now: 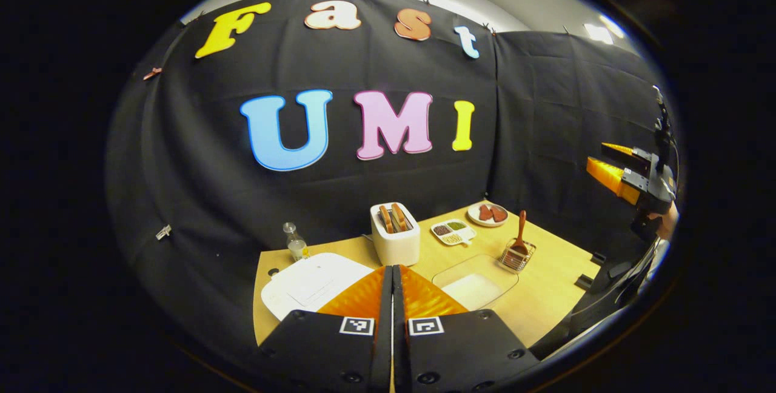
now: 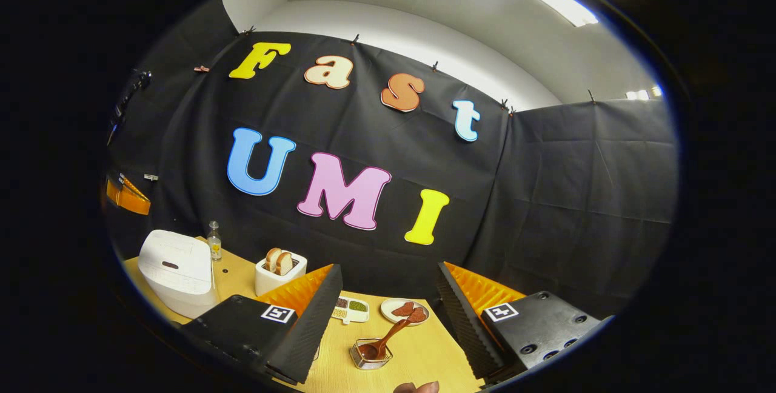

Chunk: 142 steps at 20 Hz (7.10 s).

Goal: Close the left gripper, press the button to open the rice cooker; take a wooden spoon from the chopstick holder with the right hand, scoop a spoonful of rice and pour it into the rice cooker, then put the wooden spoon back into the chopstick holder.

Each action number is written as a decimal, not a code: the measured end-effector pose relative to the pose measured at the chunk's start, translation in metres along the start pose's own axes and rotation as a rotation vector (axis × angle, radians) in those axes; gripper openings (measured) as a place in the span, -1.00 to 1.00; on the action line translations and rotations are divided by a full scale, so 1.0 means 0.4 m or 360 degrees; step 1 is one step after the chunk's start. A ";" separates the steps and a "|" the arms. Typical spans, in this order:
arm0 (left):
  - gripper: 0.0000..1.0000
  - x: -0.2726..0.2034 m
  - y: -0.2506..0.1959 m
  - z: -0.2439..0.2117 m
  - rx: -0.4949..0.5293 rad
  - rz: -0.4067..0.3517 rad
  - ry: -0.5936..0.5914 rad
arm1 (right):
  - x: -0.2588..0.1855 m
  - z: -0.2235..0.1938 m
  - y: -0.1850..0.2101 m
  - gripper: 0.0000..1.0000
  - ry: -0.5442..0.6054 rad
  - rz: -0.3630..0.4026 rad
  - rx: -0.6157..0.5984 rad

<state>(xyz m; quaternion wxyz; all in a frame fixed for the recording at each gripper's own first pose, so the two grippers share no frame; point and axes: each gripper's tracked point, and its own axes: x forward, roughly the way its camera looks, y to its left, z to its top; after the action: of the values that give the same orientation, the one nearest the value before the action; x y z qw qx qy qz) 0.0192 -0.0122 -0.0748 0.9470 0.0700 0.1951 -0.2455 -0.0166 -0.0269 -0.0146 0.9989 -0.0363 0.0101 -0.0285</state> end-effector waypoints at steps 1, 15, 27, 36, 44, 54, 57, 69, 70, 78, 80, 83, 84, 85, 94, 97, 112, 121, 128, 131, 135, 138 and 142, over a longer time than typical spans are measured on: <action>-0.87 0.011 0.009 -0.014 0.0022 -0.0028 0.0048 | 0.000 -0.002 -0.005 0.94 0.0005 -0.0006 -0.0005; -0.87 0.157 0.117 -0.209 0.0164 -0.0326 0.0621 | -0.014 -0.037 -0.042 0.94 0.0061 -0.0100 -0.0050; -0.87 0.238 0.149 -0.356 0.0250 -0.0441 0.1050 | -0.085 -0.053 -0.089 0.94 0.0097 -0.0227 -0.0072; -0.85 0.243 0.144 -0.387 0.0450 -0.0443 0.1206 | -0.135 -0.063 -0.107 0.94 0.0122 -0.0283 -0.0051; -0.85 0.214 0.176 -0.254 0.0529 -0.0254 0.0926 | -0.158 -0.069 -0.096 0.94 0.0135 -0.0244 -0.0066; -0.86 0.189 0.286 -0.089 0.0675 0.0178 0.0587 | -0.194 -0.059 -0.122 0.94 0.0116 -0.0227 -0.0089; -0.86 0.155 0.350 0.007 0.0748 0.0443 0.0358 | -0.191 -0.063 -0.128 0.94 0.0119 -0.0231 -0.0078; 0.88 -0.088 0.298 0.174 0.0393 0.0833 -0.0408 | -0.176 -0.059 -0.096 0.94 0.0100 -0.0181 -0.0057; 0.89 -0.097 0.276 0.177 0.0357 0.0827 -0.0440 | -0.173 -0.060 -0.094 0.94 0.0102 -0.0176 -0.0057; 0.93 -0.174 0.134 0.189 0.0146 0.0823 -0.0677 | -0.129 -0.096 -0.089 0.94 0.0124 -0.0096 -0.0040; 0.92 -0.176 0.098 0.184 0.0079 0.0815 -0.0693 | -0.105 -0.115 -0.092 0.94 0.0137 -0.0062 -0.0021; 0.93 -0.176 0.042 0.172 -0.0042 0.0769 -0.0703 | -0.066 -0.145 -0.097 0.95 0.0152 -0.0013 0.0038; 0.94 -0.176 0.028 0.168 -0.0070 0.0756 -0.0713 | -0.051 -0.157 -0.100 0.94 0.0159 0.0003 0.0055; 0.94 -0.172 0.018 0.161 -0.0098 0.0753 -0.0721 | -0.039 -0.170 -0.103 0.95 0.0165 0.0020 0.0064; 0.94 -0.212 -0.046 0.162 -0.0126 0.0875 -0.0706 | 0.094 -0.406 -0.122 0.96 0.0405 0.0181 0.0235; 0.94 -0.219 -0.072 0.168 -0.0090 0.0926 -0.0678 | 0.143 -0.483 -0.118 0.96 0.0469 0.0240 0.0260; 0.94 -0.237 -0.171 0.164 -0.0041 0.1102 -0.0549 | 0.339 -0.844 0.014 0.94 0.0842 0.0530 0.0396; 0.94 -0.254 -0.144 0.143 -0.0057 0.1183 -0.0493 | 0.397 -0.907 0.058 -0.55 0.0993 0.0597 0.0767; 0.94 -0.248 -0.116 0.131 -0.0060 0.1158 -0.0494 | 0.361 -0.906 0.001 -0.80 0.0937 0.0312 0.0772; 0.94 -0.255 -0.104 0.125 -0.0065 0.1146 -0.0499 | 0.333 -0.901 -0.025 -0.80 0.0931 0.0131 0.0860; 0.94 -0.262 -0.092 0.125 -0.0061 0.1123 -0.0518 | 0.328 -0.862 -0.029 -0.81 0.0908 0.0108 0.1026; 0.94 -0.269 -0.083 0.124 -0.0067 0.1101 -0.0529 | 0.342 -0.798 -0.064 -0.80 0.0812 0.0104 0.1041; 0.94 -0.277 -0.070 0.114 -0.0085 0.1065 -0.0545 | 0.335 -0.654 -0.068 -0.80 0.0665 0.0172 0.1019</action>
<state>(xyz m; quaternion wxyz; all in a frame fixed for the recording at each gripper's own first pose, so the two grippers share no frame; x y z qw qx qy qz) -0.0684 0.0015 0.0106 0.9952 0.0632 0.0066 0.0745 0.1098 -0.0805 -0.2759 0.9361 0.2846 0.2060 0.0156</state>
